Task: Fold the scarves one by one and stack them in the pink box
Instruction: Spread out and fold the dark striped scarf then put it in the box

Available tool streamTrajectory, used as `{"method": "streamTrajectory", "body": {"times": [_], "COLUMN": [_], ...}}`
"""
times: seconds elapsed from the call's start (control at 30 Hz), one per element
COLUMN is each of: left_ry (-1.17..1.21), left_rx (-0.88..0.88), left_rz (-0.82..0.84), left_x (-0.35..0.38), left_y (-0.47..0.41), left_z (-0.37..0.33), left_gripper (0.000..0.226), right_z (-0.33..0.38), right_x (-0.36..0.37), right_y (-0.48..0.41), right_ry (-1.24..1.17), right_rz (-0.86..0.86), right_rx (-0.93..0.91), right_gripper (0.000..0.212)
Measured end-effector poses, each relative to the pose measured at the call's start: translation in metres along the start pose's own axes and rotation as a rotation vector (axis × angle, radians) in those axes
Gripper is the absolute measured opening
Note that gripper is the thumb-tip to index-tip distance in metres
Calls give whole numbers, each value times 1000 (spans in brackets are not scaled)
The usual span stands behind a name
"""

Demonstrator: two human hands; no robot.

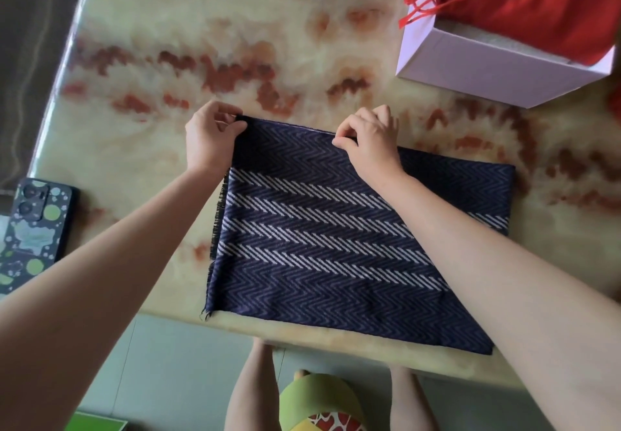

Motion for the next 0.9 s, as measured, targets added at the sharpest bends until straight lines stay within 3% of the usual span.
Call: {"method": "streamTrajectory", "body": {"times": [0.2,0.3,0.43,0.57,0.63,0.7,0.8,0.9], "left_ry": [-51,-351,-553,-852,-942,-996,-1033,-1062], "left_rx": [-1,183,589,681,690,714,691,641], "left_rz": [-15,-45,255,554,604,625,595,562], "left_x": [0,7,51,63,56,48,35,31], "left_y": [6,34,102,140,156,173,182,183], "left_z": [-5,-28,-31,18,36,52,69,69], "left_gripper": [28,51,58,83,91,89,84,85], "right_z": [-1,2,1,6,19,28,20,18], "right_x": [4,4,2,-9,-3,20,48,48], "right_y": [-2,-2,5,17,27,44,66,73], "right_ry": [2,48,42,33,31,131,359,218], "right_rz": [17,-39,-111,-169,-86,109,291,316], "right_rx": [10,17,46,-15,-171,-298,-272,-231], "right_gripper": [18,16,16,26,34,47,61,62]}}
Point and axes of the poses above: each hand's wrist, its own y-axis away from the middle knuckle, its own x-axis out of the palm, z = x × y, the point moved 8 cm from there along -y, towards the middle knuckle, and after that the axes turned 9 degrees about z, right-handed, at the moved point
